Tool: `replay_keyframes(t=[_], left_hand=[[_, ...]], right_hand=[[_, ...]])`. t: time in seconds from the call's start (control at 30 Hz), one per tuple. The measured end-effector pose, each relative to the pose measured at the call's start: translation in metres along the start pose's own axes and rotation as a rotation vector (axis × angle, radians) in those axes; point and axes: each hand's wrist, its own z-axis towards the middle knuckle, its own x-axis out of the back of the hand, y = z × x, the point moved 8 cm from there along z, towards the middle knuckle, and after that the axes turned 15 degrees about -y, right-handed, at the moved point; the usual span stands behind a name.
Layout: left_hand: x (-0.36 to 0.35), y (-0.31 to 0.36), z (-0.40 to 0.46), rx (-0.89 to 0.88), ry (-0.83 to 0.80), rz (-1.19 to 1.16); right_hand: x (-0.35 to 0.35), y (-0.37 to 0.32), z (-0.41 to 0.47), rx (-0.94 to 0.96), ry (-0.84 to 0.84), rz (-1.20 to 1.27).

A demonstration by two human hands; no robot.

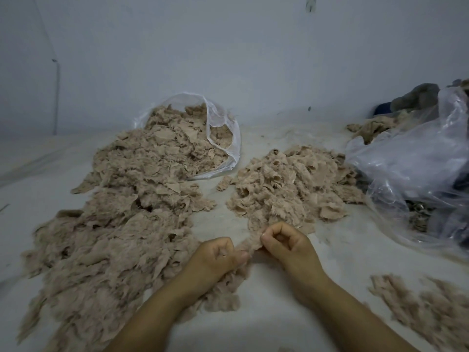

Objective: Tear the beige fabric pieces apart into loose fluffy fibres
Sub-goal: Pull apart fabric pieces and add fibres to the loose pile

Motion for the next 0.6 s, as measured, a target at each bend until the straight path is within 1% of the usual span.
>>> replay_keyframes(t=[0.07, 0.17, 0.2, 0.27, 0.33, 0.4, 0.47, 0.53, 0.6], left_hand=[[0.011, 0.002, -0.002, -0.015, 0.083, 0.041], [0.022, 0.015, -0.006, -0.11, 0.199, 0.259], [0.02, 0.021, -0.006, -0.159, 0.208, 0.349], [0.013, 0.027, -0.007, -0.246, 0.189, 0.484], [0.009, 0.028, -0.007, -0.266, 0.177, 0.551], [0.013, 0.021, -0.006, -0.211, 0.188, 0.569], [0.012, 0.011, -0.004, -0.089, 0.109, 0.537], [0.007, 0.001, -0.001, 0.025, -0.005, 0.396], [0.01, -0.005, 0.0, 0.074, 0.01, 0.26]], right_hand=[[0.003, 0.0, -0.001, 0.003, 0.005, 0.029], [-0.004, 0.007, 0.001, -0.055, -0.069, 0.209], [-0.006, 0.01, 0.001, -0.089, -0.075, 0.209], [-0.004, 0.015, -0.001, -0.153, -0.032, 0.122], [-0.004, 0.02, -0.003, -0.2, -0.019, 0.083], [-0.003, 0.021, -0.003, -0.232, -0.018, 0.017], [0.003, 0.016, -0.004, -0.218, 0.049, -0.111], [0.009, 0.008, -0.004, -0.157, 0.107, -0.231], [0.006, 0.001, -0.003, -0.089, 0.087, -0.31]])
